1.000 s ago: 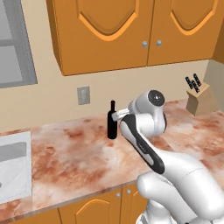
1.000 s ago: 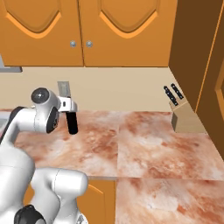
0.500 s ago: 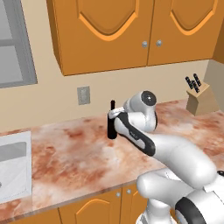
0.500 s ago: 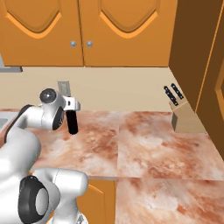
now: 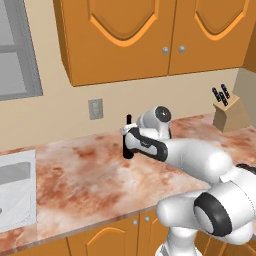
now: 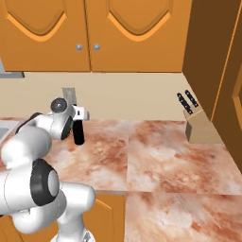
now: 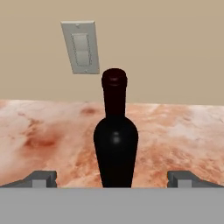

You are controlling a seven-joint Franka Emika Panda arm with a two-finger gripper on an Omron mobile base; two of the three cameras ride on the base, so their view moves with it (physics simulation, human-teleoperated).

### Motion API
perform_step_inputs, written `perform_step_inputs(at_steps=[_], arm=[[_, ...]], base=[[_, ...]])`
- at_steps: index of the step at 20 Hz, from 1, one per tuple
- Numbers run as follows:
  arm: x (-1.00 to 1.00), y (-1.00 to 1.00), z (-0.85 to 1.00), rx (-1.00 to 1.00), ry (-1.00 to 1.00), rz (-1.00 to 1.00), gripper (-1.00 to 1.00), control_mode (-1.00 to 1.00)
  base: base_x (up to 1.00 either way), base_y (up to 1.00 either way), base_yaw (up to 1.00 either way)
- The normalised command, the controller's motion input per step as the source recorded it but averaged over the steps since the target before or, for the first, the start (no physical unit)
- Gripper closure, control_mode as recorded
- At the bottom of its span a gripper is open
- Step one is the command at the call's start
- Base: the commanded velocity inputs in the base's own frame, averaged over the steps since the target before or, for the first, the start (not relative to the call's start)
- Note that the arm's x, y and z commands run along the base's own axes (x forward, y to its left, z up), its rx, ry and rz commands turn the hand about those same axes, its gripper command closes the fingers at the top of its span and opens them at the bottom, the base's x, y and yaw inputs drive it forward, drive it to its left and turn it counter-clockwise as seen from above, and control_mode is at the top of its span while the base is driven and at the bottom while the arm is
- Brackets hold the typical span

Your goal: Move the drinks to the dining counter.

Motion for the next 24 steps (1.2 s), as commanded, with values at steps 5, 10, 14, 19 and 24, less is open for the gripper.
perform_step_inputs(at_steps=[5, 10, 14, 19, 24], arm=[[0.43, 0.02, -0.21, 0.0, 0.0, 0.0, -1.0, -1.0], [0.43, 0.02, -0.18, 0.0, 0.0, 0.0, -1.0, -1.0], [0.37, 0.03, -0.18, 0.0, 0.0, 0.0, -1.0, -1.0], [0.26, 0.09, -0.19, 0.0, 0.0, 0.0, -1.0, -1.0], [0.27, 0.06, -0.21, 0.0, 0.0, 0.0, -1.0, -1.0]], base=[[0.0, 0.0, 0.0], [0.0, 0.0, 0.0], [0.0, 0.0, 0.0], [0.0, 0.0, 0.0], [0.0, 0.0, 0.0]])
